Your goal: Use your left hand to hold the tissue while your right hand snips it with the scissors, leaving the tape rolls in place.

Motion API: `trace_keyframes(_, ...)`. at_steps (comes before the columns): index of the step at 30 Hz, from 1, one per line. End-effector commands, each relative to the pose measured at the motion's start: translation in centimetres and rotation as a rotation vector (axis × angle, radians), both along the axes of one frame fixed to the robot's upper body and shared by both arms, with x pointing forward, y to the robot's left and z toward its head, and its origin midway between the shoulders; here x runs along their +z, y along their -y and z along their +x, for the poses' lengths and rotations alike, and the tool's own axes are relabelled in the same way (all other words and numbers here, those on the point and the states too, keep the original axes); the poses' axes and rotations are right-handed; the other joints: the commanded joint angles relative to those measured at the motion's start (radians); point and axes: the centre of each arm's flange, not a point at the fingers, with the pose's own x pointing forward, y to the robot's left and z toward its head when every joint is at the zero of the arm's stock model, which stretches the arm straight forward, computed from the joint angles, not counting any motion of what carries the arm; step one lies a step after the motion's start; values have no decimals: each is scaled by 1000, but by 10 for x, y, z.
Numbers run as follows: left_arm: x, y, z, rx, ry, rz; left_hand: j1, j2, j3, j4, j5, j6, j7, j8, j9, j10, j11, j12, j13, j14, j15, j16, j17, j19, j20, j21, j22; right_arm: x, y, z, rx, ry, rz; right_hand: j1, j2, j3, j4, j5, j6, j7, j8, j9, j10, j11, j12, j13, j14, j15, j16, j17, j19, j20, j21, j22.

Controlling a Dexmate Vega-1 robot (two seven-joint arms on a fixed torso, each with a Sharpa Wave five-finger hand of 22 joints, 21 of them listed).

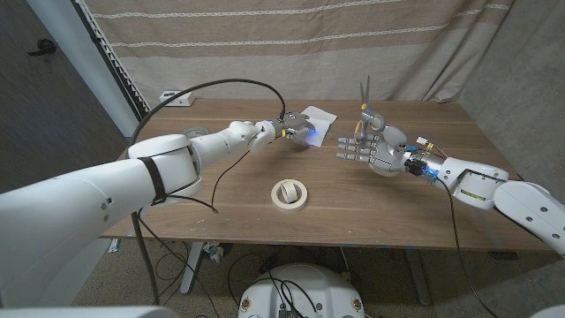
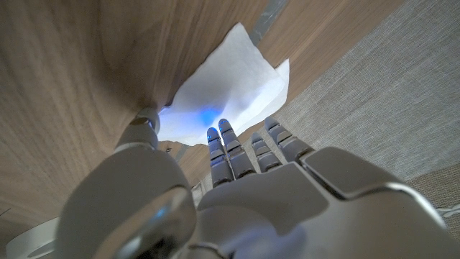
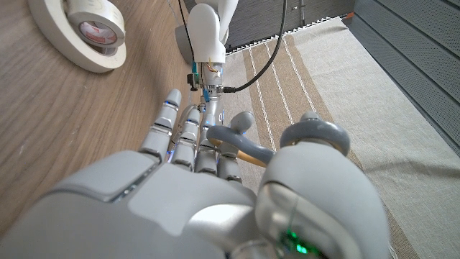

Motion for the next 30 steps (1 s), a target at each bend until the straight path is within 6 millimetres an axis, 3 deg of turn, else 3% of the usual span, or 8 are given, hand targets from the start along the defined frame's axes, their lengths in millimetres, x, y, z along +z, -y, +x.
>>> trace_keyframes(1,-3,6,3,25,-17,12,-5,5,-1,0,-2,28,-1,16,0,5,3,4,1,-6,-114,0,3,-4,-11,-1,0,0,0,3,-1,-3,2,7,10,-6,-1,2,3,1,1,-7,5,-7,-4,3,19,-4,1,4,10,0,-8,3)
trace_keyframes(18,-12,9,2,16,-42,61,-17,7,-5,3,-8,70,-4,30,-1,32,-7,14,1,2,-116,5,3,-7,-10,-1,1,1,2,3,-6,-6,1,9,13,-13,-2,2,2,2,8,-3,3,-3,-6,3,22,-4,-1,4,20,0,-23,4)
trace_keyframes(30,-26,9,1,25,-79,83,-28,7,-10,1,-17,170,-19,55,-3,130,-23,38,1,55,-137,17,2,-1,-11,4,1,2,4,1,-17,-6,1,8,14,-17,-1,1,5,3,9,-7,4,0,-6,3,21,-2,-2,4,23,0,-32,4)
